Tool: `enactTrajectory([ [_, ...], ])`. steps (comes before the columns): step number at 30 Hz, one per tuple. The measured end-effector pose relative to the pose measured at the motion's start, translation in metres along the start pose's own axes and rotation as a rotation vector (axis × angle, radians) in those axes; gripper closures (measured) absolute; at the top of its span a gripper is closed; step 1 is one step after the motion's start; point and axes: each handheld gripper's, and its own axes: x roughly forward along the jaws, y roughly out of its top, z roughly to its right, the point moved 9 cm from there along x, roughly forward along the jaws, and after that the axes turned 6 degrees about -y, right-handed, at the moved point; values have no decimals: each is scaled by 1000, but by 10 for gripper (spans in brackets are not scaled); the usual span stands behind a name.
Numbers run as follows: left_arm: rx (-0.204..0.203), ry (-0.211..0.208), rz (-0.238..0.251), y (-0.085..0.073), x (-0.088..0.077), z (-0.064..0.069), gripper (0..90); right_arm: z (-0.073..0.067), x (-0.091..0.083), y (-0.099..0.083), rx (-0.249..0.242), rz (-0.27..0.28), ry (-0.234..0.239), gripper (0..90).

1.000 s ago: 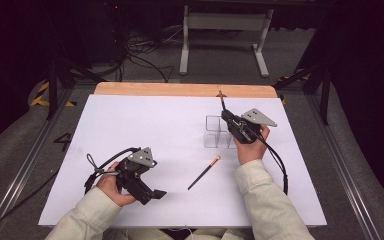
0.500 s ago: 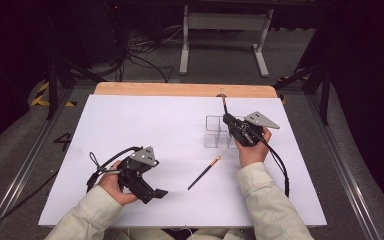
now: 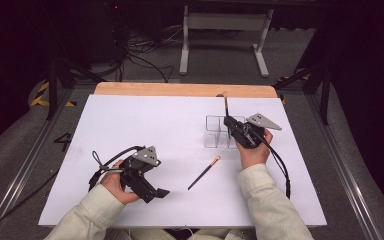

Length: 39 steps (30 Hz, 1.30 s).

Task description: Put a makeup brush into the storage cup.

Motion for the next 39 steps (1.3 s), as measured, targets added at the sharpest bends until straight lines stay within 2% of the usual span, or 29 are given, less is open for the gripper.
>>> enactTrajectory([
  [2, -2, 1, -1, 0, 0, -1, 5, -1, -1, 1, 1, 5, 6, 639],
  [4, -1, 8, -1, 1, 0, -1, 4, 0, -4, 5, -23, 24, -1, 488],
  [7, 4, 20, 5, 2, 0, -4, 0, -3, -11, 14, -7, 52, 22, 370],
  [8, 4, 20, 5, 2, 0, -4, 0, -3, -11, 14, -7, 52, 22, 370],
  [10, -5, 27, 20, 5, -1, -6, 2, -6, -22, 23, -17, 84, 35, 314],
  [13, -2, 30, 27, 7, -1, -8, 2, -8, -28, 28, -20, 95, 40, 292],
  [17, 5, 35, 23, 13, 2, -9, 9, -14, -47, 39, -33, 116, 60, 272],
  [22, 23, 42, 16, 21, 8, -8, 24, -17, -59, 39, -37, 111, 71, 262],
  [29, -9, 32, 6, 30, 20, -14, 24, -16, -85, 44, -35, 118, 82, 257],
  [31, -18, 32, 5, 32, 22, -16, 25, -16, -86, 44, -32, 119, 85, 254],
  [32, -38, 35, 1, 35, 26, -18, 24, -16, -92, 45, -27, 123, 91, 251],
  [39, -73, 45, -21, 40, 34, -26, 28, -13, -98, 42, -33, 113, 84, 235],
])
